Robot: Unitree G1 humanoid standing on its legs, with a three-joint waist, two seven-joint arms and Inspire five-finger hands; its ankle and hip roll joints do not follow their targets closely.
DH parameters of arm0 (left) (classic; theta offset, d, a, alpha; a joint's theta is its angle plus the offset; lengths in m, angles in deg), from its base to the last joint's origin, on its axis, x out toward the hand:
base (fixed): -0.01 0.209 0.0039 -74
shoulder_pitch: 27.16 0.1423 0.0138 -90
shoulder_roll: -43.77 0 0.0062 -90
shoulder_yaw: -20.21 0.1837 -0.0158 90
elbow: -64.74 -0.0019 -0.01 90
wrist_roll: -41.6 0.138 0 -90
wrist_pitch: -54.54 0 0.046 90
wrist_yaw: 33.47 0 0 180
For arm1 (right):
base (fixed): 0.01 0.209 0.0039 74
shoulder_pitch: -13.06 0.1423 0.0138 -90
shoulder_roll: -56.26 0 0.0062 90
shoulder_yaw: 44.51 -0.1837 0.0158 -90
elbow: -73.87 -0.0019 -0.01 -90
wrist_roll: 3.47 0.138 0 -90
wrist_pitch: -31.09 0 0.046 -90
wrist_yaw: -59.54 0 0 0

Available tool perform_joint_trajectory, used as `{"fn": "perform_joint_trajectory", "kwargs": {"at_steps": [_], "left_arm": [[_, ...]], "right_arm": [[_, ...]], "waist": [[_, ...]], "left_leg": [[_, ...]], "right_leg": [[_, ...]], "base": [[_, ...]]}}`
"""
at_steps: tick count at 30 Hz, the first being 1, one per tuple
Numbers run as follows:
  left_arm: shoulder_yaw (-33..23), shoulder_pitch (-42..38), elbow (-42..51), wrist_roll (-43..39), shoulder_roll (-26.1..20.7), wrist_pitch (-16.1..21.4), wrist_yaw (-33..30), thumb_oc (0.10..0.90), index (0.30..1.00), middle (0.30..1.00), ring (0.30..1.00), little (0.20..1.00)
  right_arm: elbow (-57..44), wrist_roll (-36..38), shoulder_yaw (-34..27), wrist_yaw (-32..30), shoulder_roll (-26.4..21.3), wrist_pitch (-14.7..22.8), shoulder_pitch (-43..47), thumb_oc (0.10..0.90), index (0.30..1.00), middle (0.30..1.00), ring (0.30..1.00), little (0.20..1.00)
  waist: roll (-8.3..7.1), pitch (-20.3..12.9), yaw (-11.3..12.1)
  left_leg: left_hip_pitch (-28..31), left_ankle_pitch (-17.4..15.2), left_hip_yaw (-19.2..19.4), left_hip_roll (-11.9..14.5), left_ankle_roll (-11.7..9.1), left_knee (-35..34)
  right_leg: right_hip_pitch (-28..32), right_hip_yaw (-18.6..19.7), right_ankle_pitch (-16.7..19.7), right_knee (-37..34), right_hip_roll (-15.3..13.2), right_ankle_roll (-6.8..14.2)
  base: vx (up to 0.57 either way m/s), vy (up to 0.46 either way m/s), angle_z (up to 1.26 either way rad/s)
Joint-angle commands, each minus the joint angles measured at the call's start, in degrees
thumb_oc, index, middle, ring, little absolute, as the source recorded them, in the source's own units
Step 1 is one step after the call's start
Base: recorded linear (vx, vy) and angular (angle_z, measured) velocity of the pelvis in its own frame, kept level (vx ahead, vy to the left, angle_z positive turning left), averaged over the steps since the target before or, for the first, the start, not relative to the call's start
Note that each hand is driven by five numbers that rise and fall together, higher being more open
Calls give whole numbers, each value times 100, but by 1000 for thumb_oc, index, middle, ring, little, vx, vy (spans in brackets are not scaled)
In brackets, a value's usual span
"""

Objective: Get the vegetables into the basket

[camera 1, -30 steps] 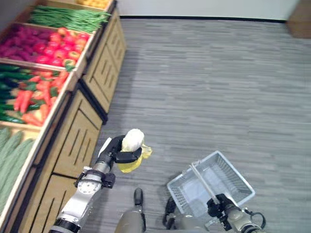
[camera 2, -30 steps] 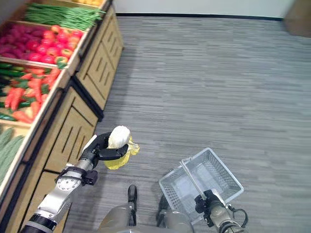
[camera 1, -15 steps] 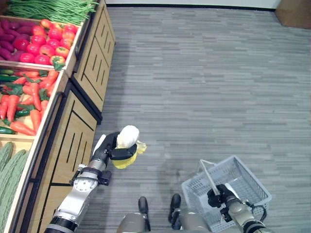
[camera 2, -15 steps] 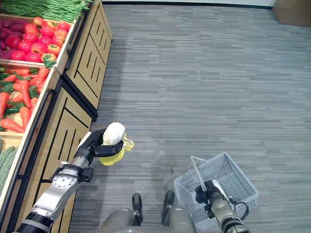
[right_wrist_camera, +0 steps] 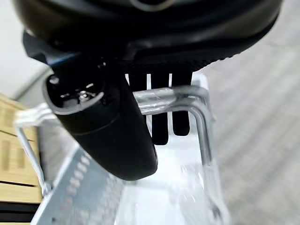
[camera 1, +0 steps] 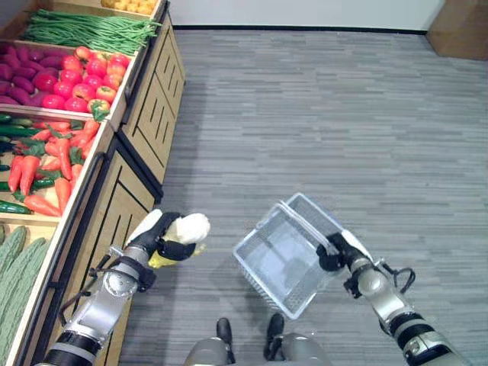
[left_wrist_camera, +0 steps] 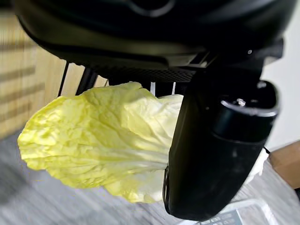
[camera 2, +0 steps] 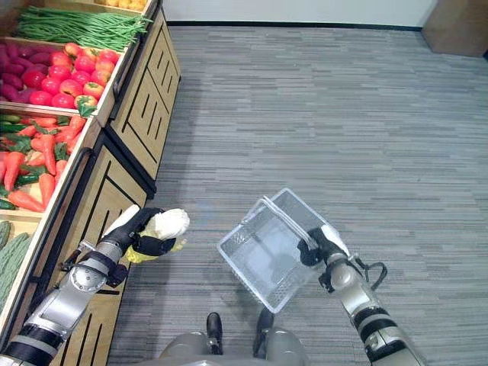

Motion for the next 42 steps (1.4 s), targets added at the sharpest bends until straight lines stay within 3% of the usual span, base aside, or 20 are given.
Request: {"fn": "perform_joint_trajectory", "kwargs": {"at_steps": [1,7,12,16,23,27,31,36,37,38,42], "left_arm": [[102,-577,352,888,-342,308,-120,400,300,300,300,300],[712,-1304,508,2119,-756,424,155,400,300,300,300,300],[1437,-1747,246,2463,-574,584,316,400,300,300,300,300],[1896,-1969,-253,2703,-233,632,308,400,300,300,300,300],[2748,-2366,-2187,2926,1164,490,205,400,300,300,300,300],[2868,-2478,-2511,3009,1399,446,166,400,300,300,300,300],[3105,-2754,-3410,3030,2056,337,-48,400,300,300,300,300],[3295,-2839,-3851,3175,2326,335,-89,412,316,316,316,316],[3382,-2845,-3925,3242,2395,369,-40,737,772,772,772,772],[3395,-2851,-4027,3268,2441,350,-57,900,1000,1000,1000,1000],[3452,-2846,-4205,3351,2525,338,-60,900,1000,1000,1000,1000]], "right_arm": [[-488,-187,32,-46,97,290,282,400,300,300,300,300],[-1419,-307,412,298,200,339,253,400,300,300,300,300],[-1746,-374,801,441,258,427,448,400,300,300,300,300],[-2037,-233,948,488,326,469,490,400,300,300,300,300],[-3103,122,1341,458,369,643,592,400,300,300,300,300],[-3317,250,1433,448,374,668,619,400,300,300,300,300],[-3652,815,1687,456,488,733,777,400,300,300,300,300],[-3757,1051,1935,552,519,737,874,400,300,300,300,300],[-3781,1178,2004,591,534,728,897,400,300,300,300,300],[-3777,1220,2039,603,534,733,902,400,300,300,300,300],[-3808,1346,2118,624,510,731,922,400,300,300,300,300]], "waist": [[-374,-587,-19],[-167,-712,-161],[5,-760,-279],[135,-762,-378],[470,-744,-657],[511,-719,-697],[499,-692,-783],[466,-675,-811],[448,-667,-824],[438,-663,-824],[401,-644,-828]], "left_leg": [[89,-15,160,179,-384,-181],[216,68,275,256,-468,-310],[226,102,336,295,-520,-344],[226,119,371,298,-545,-356],[138,194,450,293,-585,-383],[88,227,455,305,-602,-383],[-7,293,493,349,-638,-383],[-24,305,507,381,-654,-383],[-34,309,518,390,-657,-383],[-39,313,519,394,-659,-383],[-27,313,527,419,-666,-383]], "right_leg": [[808,162,899,-1199,-1002,999],[845,258,897,-1277,-936,970],[819,315,910,-1325,-915,953],[798,354,913,-1337,-923,948],[662,406,956,-1363,-937,923],[622,392,969,-1371,-935,916],[557,383,998,-1394,-906,901],[546,384,1005,-1399,-906,891],[540,387,1005,-1402,-895,889],[535,382,1007,-1403,-889,884],[554,369,993,-1405,-869,872]], "base": [[21,-40,4],[7,-49,-6],[4,-35,-11],[0,-10,-8],[-14,-5,-12],[-19,-10,1],[-30,-36,1],[-3,-5,1],[0,0,0],[-13,-27,-3],[-2,-7,-2]]}}
